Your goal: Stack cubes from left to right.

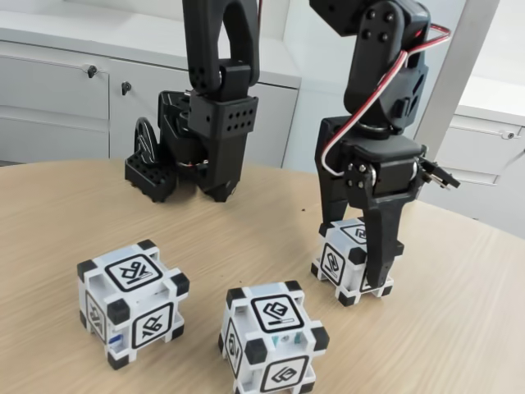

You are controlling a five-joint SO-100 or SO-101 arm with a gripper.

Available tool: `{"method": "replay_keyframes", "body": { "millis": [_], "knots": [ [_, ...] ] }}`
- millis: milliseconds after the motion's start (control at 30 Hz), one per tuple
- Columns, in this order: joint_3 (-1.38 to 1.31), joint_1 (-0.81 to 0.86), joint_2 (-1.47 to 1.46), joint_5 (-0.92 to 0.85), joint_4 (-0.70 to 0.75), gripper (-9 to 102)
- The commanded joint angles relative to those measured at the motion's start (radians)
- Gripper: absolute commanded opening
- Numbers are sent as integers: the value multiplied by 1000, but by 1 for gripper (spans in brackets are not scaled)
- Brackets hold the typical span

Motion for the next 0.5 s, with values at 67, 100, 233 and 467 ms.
{"method": "replay_keyframes", "body": {
  "millis": [67,100,233,467],
  "knots": [
    [-29,12,2,-8,6,17],
    [-29,12,2,-9,6,17],
    [-34,12,40,-35,8,17],
    [-20,14,288,-81,8,17]
  ]
}}
